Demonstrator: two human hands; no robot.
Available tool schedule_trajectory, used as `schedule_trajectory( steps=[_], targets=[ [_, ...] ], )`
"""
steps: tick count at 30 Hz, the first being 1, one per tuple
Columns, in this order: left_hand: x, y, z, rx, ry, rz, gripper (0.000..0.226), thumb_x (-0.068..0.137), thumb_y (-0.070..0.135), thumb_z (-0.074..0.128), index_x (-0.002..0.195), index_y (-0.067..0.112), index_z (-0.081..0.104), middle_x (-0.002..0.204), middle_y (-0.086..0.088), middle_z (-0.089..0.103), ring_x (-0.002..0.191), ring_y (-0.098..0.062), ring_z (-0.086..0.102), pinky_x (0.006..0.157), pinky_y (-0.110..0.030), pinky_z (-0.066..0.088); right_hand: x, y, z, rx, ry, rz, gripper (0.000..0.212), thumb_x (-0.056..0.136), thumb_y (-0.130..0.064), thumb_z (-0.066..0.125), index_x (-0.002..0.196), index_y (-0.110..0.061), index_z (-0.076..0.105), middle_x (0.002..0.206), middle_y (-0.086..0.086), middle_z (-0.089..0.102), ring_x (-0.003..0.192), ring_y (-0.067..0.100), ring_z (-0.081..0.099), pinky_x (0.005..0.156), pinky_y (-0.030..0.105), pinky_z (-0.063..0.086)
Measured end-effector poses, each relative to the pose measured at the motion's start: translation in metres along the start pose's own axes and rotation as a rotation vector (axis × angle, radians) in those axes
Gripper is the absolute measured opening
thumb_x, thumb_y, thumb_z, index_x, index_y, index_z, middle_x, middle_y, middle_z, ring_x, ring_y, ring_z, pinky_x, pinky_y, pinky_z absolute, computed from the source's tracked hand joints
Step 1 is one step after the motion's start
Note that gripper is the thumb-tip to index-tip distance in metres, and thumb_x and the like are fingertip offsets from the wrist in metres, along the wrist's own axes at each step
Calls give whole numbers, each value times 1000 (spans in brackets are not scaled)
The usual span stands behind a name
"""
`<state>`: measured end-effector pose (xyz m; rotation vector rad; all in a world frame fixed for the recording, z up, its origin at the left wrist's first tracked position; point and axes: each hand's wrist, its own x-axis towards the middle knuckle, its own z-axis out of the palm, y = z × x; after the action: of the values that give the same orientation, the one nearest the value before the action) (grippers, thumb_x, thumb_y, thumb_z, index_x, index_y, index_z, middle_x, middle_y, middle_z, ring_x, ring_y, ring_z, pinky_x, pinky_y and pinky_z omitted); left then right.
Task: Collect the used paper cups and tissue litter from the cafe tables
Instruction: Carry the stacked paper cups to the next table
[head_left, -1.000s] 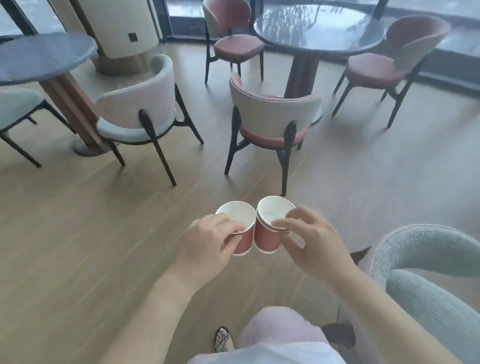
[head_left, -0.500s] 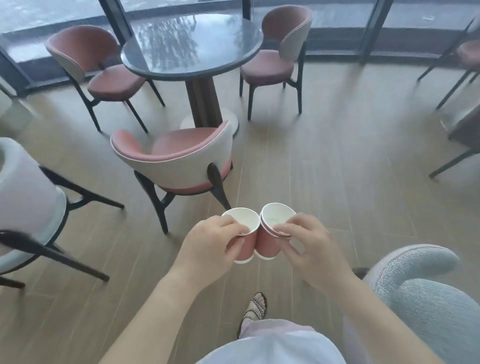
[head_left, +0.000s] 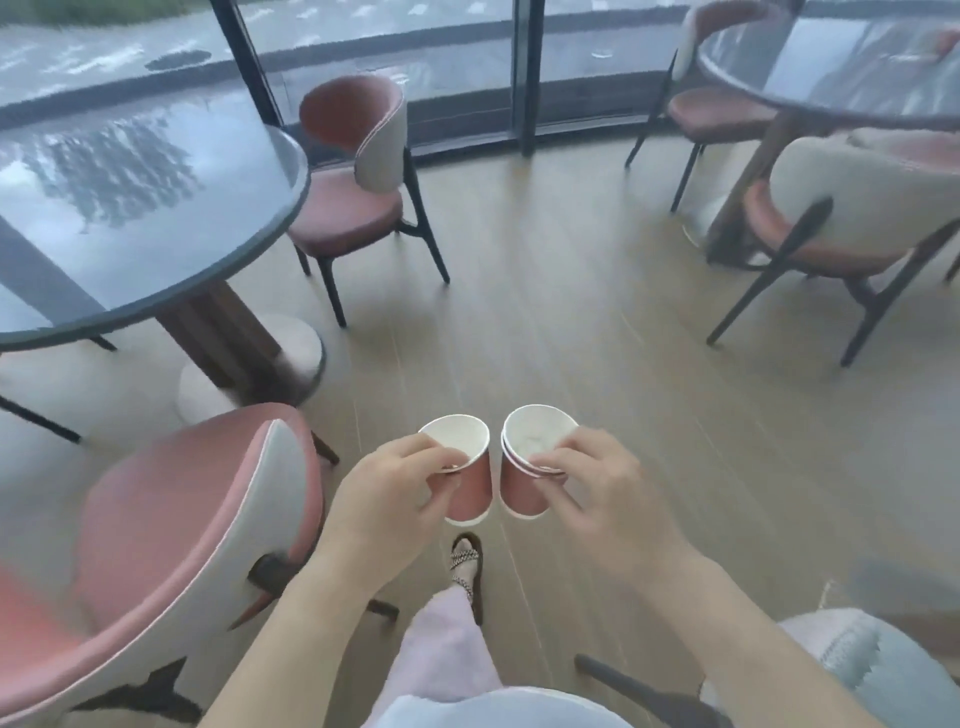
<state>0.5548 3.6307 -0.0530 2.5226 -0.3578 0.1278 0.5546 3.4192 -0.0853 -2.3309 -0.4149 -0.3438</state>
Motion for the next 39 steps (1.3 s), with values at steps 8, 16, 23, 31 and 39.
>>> schedule_trajectory(
  steps=[8, 16, 23, 31, 39],
  targets=[
    [244, 11, 44, -41, -204, 345, 24, 76, 4, 69, 91, 22, 71, 90, 10, 68, 79, -19, 64, 64, -37, 53, 131, 102, -38, -178, 250, 213, 24, 73, -4, 74, 91, -19, 69, 81, -1, 60, 78, 16, 54, 68, 21, 40],
    [411, 114, 129, -112, -451, 757, 20, 78, 6, 68, 89, 23, 71, 85, 10, 68, 69, -15, 65, 54, -29, 50, 168, 189, -118, -316, 522, 520, 20, 75, -2, 73, 89, -15, 71, 80, -1, 61, 78, 16, 56, 71, 20, 42],
    [515, 223, 227, -121, -549, 971, 20, 76, 5, 66, 89, 20, 71, 80, 7, 67, 67, -18, 65, 57, -29, 48, 184, 303, -205, -410, 635, 672, 18, 75, -3, 73, 88, -15, 71, 82, -3, 63, 79, 16, 57, 71, 17, 39],
    [620, 355, 337, -174, -548, 1034, 23, 76, 6, 70, 90, 24, 70, 86, 12, 68, 71, -16, 66, 54, -34, 54, 202, 445, -324, -470, 689, 733, 19, 75, -4, 73, 89, -16, 70, 83, -5, 61, 79, 12, 54, 70, 14, 37],
    [723, 459, 450, -171, -611, 1094, 22, 75, 5, 70, 90, 21, 72, 84, 9, 69, 64, -18, 63, 52, -27, 50, 227, 584, -418, -443, 687, 832, 19, 75, -4, 73, 89, -16, 70, 84, -5, 62, 81, 10, 53, 72, 13, 37]
  ],
)
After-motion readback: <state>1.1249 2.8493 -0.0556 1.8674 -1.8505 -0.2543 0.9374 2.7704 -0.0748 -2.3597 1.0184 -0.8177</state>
